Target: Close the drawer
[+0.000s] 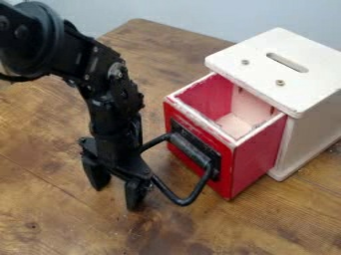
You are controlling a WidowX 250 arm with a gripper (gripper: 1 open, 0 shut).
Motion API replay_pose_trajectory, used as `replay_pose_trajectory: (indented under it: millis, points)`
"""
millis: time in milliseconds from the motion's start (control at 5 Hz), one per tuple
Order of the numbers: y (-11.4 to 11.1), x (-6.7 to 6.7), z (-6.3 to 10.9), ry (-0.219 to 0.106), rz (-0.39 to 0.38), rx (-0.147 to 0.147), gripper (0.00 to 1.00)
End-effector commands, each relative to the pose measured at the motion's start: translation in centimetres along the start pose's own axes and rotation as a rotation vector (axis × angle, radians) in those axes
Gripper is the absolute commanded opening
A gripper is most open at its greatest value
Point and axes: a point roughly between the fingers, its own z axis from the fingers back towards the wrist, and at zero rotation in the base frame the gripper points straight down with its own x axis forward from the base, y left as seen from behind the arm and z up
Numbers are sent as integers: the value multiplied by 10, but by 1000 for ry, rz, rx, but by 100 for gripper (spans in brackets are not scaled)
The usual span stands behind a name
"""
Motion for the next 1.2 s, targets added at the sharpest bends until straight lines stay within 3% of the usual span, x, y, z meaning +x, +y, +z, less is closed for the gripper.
replay_pose_trajectory:
  millis: [0, 200, 600, 1000]
  points:
    - [6, 39, 25, -104, -13, -9, 100]
    - [-2, 48, 23, -50, -44, -8, 100]
    - [-22, 62, 23, -47, -115, -11, 100]
    - [-23, 73, 11, -50, -149, -16, 100]
